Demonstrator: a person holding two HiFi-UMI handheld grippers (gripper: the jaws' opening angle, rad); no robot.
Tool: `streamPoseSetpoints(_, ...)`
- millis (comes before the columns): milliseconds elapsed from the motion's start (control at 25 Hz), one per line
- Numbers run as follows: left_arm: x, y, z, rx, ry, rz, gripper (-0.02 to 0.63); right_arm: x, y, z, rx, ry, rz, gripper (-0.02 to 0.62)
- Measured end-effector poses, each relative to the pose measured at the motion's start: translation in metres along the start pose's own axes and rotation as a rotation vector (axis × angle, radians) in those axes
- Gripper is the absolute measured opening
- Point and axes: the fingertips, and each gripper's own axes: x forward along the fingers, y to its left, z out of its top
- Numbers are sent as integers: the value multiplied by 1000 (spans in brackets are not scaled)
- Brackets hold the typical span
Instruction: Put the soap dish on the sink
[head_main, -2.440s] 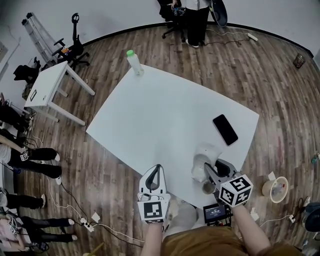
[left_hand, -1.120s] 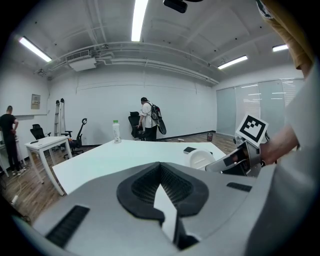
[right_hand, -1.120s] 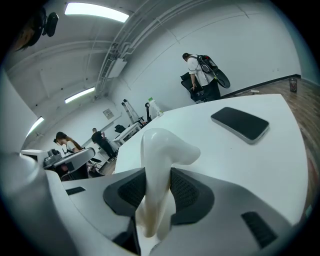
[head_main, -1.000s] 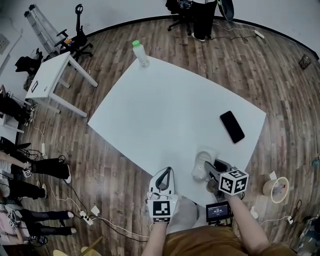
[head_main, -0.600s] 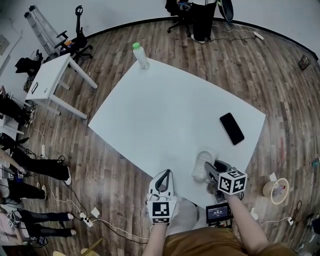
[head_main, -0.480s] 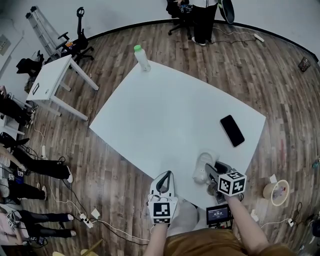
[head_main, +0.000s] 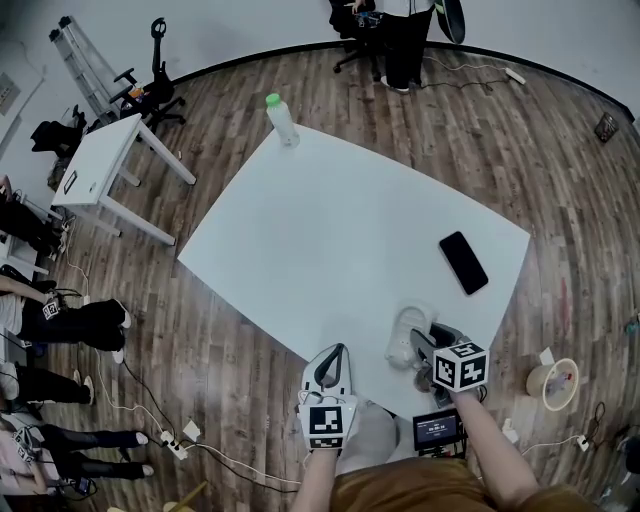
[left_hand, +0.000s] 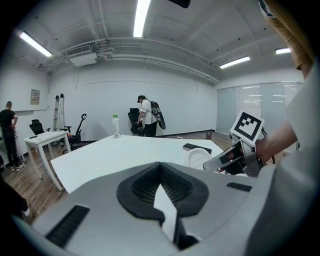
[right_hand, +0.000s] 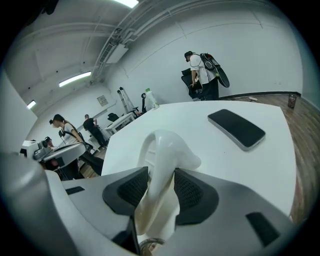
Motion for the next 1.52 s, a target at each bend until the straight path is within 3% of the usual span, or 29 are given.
streamPoseSetpoints(120, -1, 1, -2, 0, 5, -3, 8, 1, -1, -2, -17, 10, -17, 152)
streamPoseSetpoints(400, 0, -3, -2, -7, 7, -10, 8, 0, -17, -10, -85, 72, -146, 190)
streamPoseSetpoints(840, -3, -6, 4, -25, -23, -13, 8, 0, -17, -10, -61, 90, -155, 190)
streamPoseSetpoints(1160, -14, -1, 7, -29, -34, 12, 8, -11, -17, -4, -124, 40, -209, 187)
streamPoseSetpoints(1520, -25, -3, 14, -34, -69, 41, 8, -26, -12, 2, -115, -10, -172, 187)
